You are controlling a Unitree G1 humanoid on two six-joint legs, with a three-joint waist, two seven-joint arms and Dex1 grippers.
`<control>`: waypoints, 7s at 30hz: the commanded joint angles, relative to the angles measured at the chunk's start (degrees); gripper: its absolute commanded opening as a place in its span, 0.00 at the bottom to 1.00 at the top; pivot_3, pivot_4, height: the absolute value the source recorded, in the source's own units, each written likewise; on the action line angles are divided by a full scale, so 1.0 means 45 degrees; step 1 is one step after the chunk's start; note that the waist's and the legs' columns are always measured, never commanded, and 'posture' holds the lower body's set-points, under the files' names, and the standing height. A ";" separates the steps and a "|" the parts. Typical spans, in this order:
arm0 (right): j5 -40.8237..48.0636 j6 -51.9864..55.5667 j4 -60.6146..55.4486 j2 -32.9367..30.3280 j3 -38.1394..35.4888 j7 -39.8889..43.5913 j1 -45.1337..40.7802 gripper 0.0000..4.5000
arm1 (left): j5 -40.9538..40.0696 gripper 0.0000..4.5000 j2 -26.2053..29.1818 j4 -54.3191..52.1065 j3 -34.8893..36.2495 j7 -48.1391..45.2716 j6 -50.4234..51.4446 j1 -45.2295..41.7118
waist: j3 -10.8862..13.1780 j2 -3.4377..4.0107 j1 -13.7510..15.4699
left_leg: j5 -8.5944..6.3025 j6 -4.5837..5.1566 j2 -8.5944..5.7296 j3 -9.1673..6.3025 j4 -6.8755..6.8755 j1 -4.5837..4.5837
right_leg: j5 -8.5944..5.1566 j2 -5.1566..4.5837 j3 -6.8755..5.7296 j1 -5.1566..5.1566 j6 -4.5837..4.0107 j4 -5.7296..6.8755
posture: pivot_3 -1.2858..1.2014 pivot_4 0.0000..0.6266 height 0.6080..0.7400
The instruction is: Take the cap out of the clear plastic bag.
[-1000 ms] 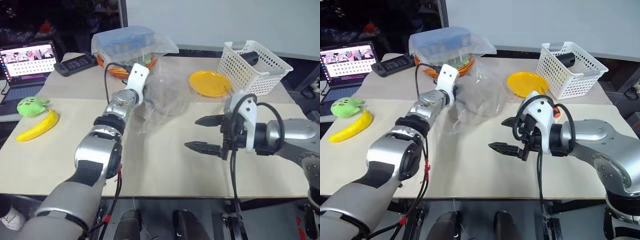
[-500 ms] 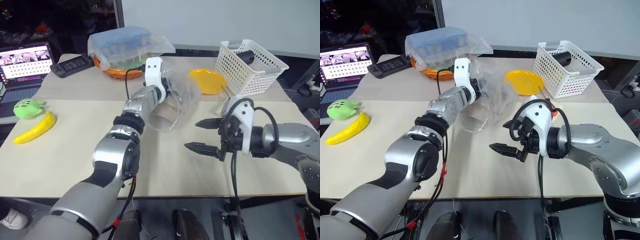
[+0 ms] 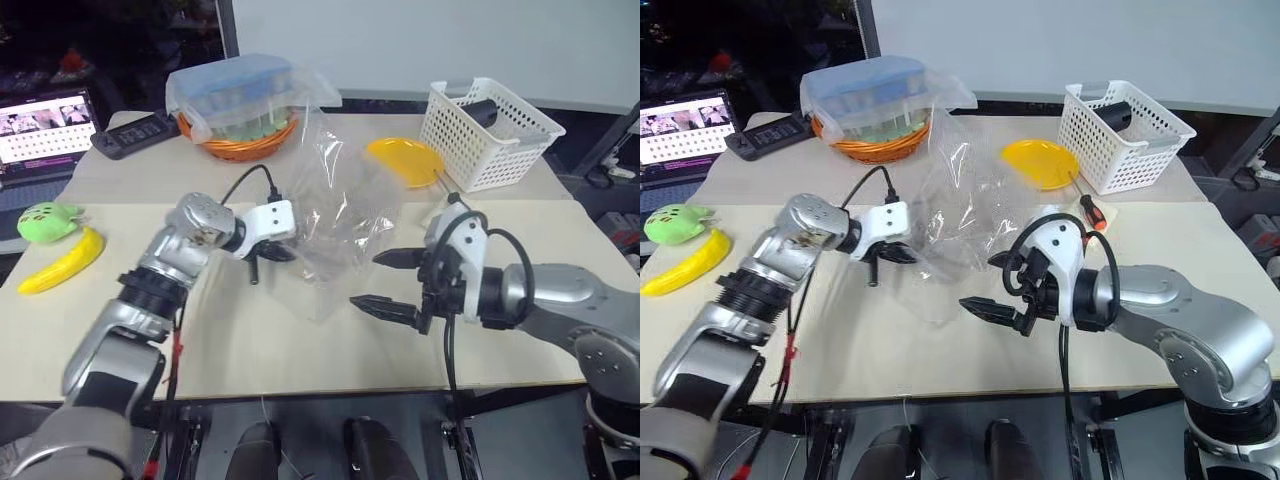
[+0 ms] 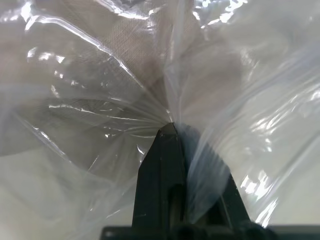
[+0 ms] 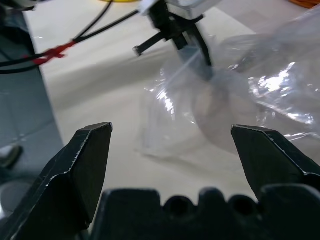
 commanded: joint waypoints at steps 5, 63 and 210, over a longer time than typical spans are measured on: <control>0.0296 -0.0177 -0.0470 0.0645 0.0661 -0.0144 -0.0087 1.00 | 0.0047 0.01 0.0042 0.0332 0.0484 -0.0181 -0.0871 -0.0504 | 0.0000 0.0000 0.0073 | -0.0003 0.0004 0.0000 0.0002 -0.0001 -0.0007 | 0.0004 -0.0001 0.0001 -0.0001 -0.0007 -0.0002 | 0.52 0.24 1.00; -0.1173 -0.0951 0.0320 -0.0059 0.0956 0.0557 0.0039 1.00 | 0.3703 0.98 0.0031 0.2944 0.0174 0.4420 -1.2270 0.2174 | -0.0013 0.0012 0.0133 | -0.0004 0.0009 0.0013 0.0033 0.0031 0.0035 | 0.0013 -0.0001 0.0011 0.0053 -0.0004 0.0013 | 0.52 0.24 1.00; 0.1901 -0.4114 1.4480 1.2544 -0.3592 -0.8525 -0.4071 1.00 | -0.1378 0.02 -0.2133 -0.6282 0.2370 0.5917 0.4874 0.0729 | -0.0007 0.0010 -0.0404 | -0.0008 0.0008 0.0002 0.0040 -0.0084 0.0143 | -0.0014 0.0008 0.0054 0.0148 0.0069 -0.0083 | 0.52 0.24 1.00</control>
